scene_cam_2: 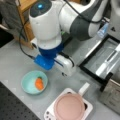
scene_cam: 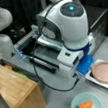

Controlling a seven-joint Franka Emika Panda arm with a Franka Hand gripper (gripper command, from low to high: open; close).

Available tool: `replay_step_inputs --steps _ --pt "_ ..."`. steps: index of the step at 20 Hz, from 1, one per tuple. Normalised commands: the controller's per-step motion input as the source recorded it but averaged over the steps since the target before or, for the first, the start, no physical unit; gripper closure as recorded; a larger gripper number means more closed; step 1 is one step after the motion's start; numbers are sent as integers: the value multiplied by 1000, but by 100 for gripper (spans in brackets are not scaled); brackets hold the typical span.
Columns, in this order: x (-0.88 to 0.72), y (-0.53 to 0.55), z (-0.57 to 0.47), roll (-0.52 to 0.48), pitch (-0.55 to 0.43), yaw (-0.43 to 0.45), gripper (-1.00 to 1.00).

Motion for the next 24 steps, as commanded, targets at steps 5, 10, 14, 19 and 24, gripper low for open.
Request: replay_step_inputs --steps 5,10,14,19,24 --pt "-563 82 23 -246 -139 124 -100" --pt "-528 184 12 -207 -91 87 -100" --pt "-428 259 31 -130 -92 14 -100" --pt "-300 154 35 -78 -60 -20 -100" --pt "-148 25 -1 -58 11 -8 -100"
